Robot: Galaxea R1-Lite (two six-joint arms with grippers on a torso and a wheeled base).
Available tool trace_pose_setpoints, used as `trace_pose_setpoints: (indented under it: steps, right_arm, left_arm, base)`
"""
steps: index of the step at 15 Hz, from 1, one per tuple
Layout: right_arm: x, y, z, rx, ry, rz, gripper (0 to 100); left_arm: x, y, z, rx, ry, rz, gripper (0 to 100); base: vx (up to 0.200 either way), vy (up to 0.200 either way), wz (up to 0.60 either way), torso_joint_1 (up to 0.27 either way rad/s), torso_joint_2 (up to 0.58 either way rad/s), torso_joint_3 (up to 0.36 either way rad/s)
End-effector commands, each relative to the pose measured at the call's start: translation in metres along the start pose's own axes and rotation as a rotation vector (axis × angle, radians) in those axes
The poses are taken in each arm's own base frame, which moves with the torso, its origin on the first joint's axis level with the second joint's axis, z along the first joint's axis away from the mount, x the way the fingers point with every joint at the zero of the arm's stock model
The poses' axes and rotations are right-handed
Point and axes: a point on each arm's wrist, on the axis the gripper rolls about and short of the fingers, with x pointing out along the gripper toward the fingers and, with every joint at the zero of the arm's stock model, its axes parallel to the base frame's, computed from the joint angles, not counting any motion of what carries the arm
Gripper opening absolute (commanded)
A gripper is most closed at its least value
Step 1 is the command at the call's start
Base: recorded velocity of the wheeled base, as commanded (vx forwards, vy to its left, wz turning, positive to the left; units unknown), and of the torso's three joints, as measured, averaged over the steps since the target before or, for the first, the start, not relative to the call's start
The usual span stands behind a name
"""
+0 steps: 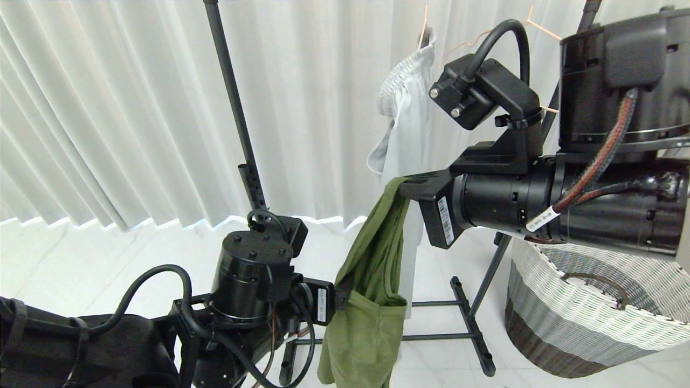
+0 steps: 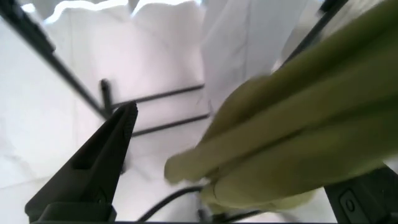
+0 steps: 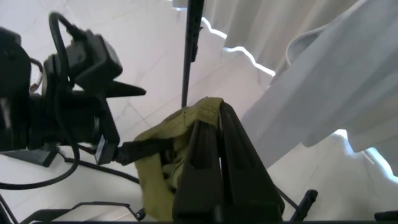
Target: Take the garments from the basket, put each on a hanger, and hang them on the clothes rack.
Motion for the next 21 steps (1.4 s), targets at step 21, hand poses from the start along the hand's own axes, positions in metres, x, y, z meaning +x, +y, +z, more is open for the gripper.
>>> trace_pose_setpoints:
  steps: [21]
  right_arm:
    - [-0.011, 0.003, 0.003, -0.004, -0.004, 0.016, 0]
  left_arm:
    - [-0.070, 0.035, -0.051, 0.147, 0.113, -0.269, 100]
  base:
    - [0.000, 0.000, 0.00, 0.000, 0.00, 0.000]
